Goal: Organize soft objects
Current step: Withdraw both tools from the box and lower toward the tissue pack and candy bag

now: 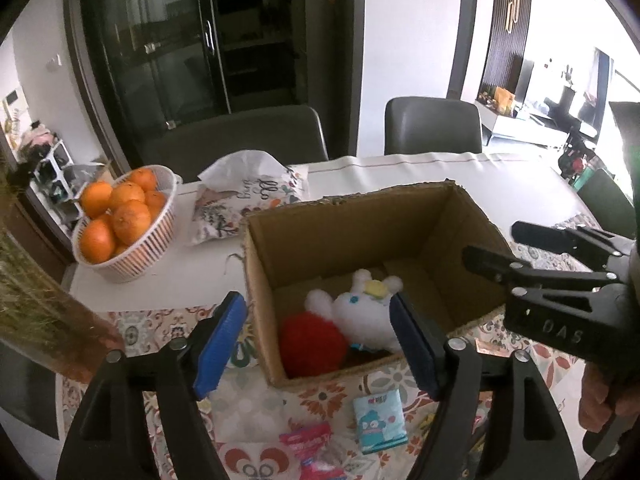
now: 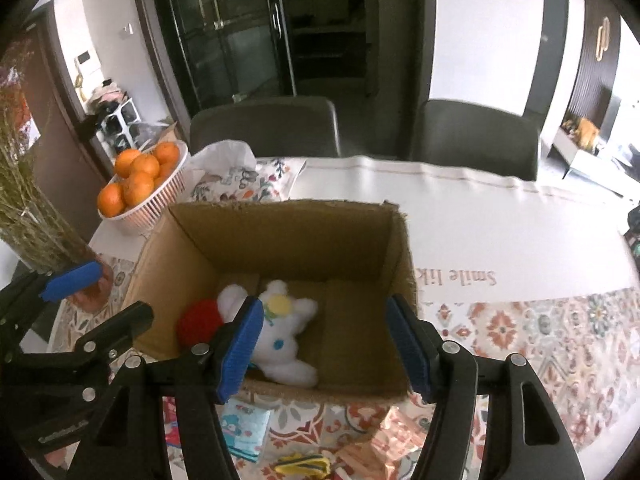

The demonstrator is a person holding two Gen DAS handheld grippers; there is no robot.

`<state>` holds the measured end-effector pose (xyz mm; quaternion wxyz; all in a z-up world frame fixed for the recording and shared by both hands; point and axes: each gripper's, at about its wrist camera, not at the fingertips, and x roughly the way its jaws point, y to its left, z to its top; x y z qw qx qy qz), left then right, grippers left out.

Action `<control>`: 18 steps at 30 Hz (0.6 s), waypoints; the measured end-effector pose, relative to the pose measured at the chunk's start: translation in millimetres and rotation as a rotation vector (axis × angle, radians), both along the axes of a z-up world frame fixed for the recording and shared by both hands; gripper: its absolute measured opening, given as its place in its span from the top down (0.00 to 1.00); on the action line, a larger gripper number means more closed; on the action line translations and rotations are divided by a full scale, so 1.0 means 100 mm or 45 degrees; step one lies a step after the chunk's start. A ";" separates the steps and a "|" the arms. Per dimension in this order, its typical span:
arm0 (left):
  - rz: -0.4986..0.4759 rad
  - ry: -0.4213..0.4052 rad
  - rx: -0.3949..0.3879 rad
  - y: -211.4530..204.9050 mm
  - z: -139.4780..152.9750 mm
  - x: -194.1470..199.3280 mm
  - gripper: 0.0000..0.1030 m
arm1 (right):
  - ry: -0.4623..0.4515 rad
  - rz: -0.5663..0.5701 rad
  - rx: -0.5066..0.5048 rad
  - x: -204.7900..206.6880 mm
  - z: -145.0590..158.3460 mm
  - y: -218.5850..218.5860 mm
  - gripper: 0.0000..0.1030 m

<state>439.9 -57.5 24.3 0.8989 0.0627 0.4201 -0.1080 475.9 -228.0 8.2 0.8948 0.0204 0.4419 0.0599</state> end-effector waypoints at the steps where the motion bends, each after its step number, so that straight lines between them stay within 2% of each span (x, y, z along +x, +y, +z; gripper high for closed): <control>1: 0.008 -0.009 0.004 0.02 0.03 -0.05 0.25 | -0.016 -0.006 -0.007 -0.04 0.04 0.01 0.34; 6: 0.015 -0.039 0.005 0.10 0.12 -0.26 0.24 | -0.070 -0.037 -0.042 -0.25 0.19 0.04 0.34; 11: 0.032 -0.067 0.016 0.18 0.17 -0.48 0.17 | -0.084 -0.021 -0.046 -0.45 0.24 0.12 0.34; 18: 0.052 -0.056 0.040 0.27 0.14 -0.69 0.12 | -0.048 0.002 -0.019 -0.67 0.19 0.21 0.34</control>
